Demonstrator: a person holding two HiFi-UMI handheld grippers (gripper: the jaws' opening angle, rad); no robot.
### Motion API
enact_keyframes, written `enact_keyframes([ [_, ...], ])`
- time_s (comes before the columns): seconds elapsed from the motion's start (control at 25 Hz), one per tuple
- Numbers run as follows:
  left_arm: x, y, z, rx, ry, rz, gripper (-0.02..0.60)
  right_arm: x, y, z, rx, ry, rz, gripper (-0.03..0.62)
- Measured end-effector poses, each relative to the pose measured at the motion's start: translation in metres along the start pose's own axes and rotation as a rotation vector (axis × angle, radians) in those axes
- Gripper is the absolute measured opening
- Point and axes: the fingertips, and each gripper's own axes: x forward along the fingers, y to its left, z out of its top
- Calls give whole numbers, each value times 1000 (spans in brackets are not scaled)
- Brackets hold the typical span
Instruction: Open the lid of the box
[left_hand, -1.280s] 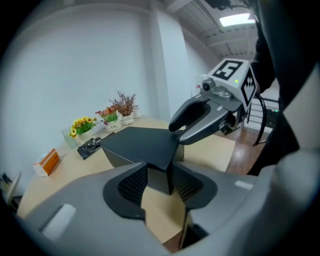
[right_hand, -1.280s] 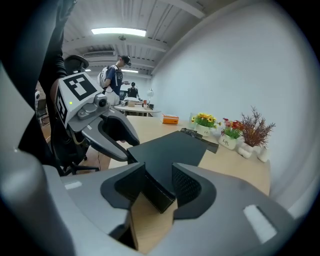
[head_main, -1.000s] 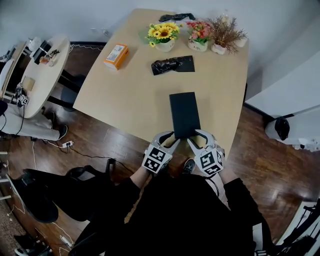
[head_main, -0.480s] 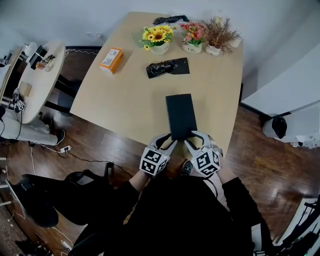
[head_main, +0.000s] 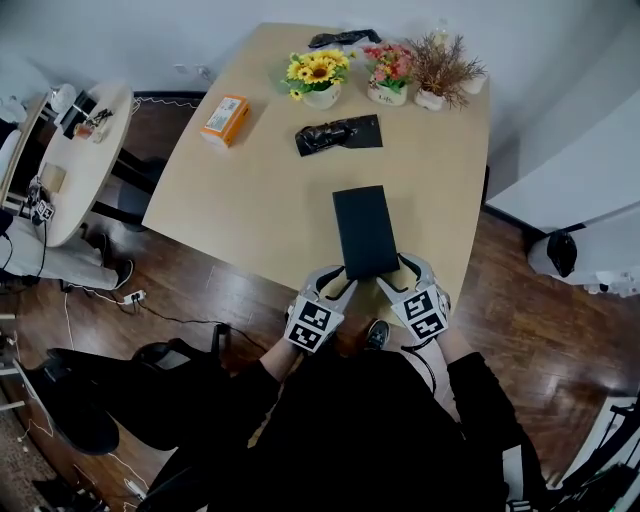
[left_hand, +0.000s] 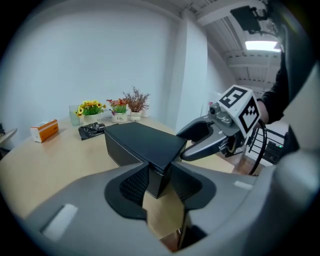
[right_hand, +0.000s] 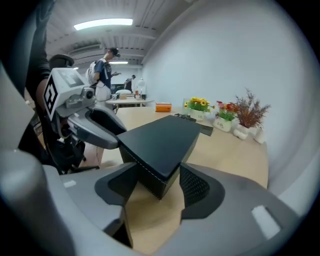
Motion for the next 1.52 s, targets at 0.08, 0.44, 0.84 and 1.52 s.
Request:
enact_keyframes([
  [0.08,1,2,-1,-65,-15,-1,115,1,-2,3,58,-20,-5,259],
  [0.44,-2,1,12,-364,-116,-70,140,2,-5,-1,103,-5,33,253],
  [0.84,-14,6,33,-12,-106,72,80,-17,20,29,-336,-74,-154,287],
  [1.52,6,4,7,165,31,13,164,2,-3,-1,114,-10,4,241],
])
